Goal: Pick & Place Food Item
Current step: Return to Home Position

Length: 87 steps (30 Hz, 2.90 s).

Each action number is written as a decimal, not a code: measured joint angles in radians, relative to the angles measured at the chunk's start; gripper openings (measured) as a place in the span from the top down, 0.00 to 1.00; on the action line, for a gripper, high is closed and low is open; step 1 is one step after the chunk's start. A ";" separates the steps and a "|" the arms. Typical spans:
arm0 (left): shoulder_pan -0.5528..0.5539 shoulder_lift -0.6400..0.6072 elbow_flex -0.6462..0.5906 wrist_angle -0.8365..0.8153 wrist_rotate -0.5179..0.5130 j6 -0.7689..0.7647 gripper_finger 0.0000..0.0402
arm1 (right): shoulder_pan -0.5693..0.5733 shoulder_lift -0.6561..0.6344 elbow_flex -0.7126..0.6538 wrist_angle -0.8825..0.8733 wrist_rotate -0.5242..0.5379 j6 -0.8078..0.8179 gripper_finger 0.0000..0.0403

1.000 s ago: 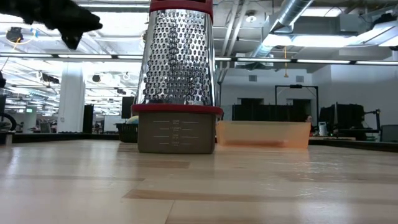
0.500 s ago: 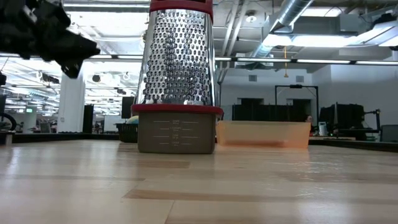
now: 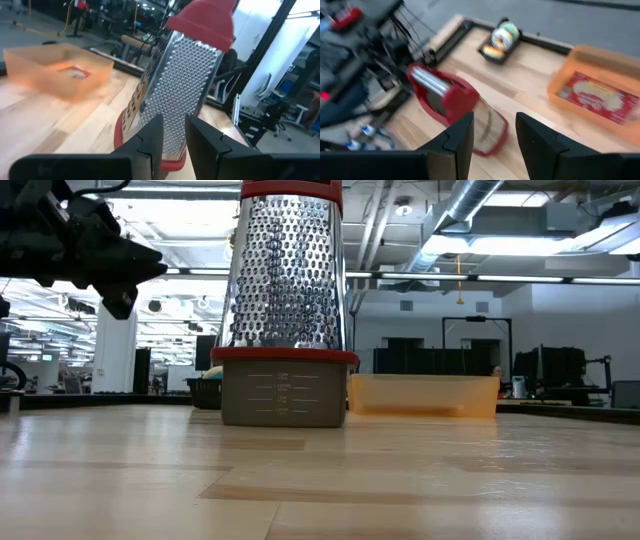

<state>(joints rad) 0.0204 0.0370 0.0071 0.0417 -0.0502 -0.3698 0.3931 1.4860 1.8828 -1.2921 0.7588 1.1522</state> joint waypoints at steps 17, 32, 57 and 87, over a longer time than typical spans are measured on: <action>0.000 0.057 0.000 0.027 0.002 -0.002 0.81 | 0.054 0.033 -0.028 -0.224 -0.446 -0.373 0.66; 0.000 0.063 0.000 0.028 0.002 -0.002 0.81 | -0.067 -0.553 -0.996 0.847 -0.536 -0.617 0.66; 0.000 0.063 0.000 0.027 0.003 -0.002 0.81 | -0.145 -1.308 -1.795 1.351 -0.578 -0.936 0.66; 0.000 0.064 0.000 0.028 0.003 -0.002 0.81 | -0.344 -1.471 -1.854 1.250 -0.759 -0.808 0.66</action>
<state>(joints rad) 0.0204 0.1009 0.0067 0.0696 -0.0475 -0.3721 0.0486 0.0146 0.0288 -0.0422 -0.0006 0.3445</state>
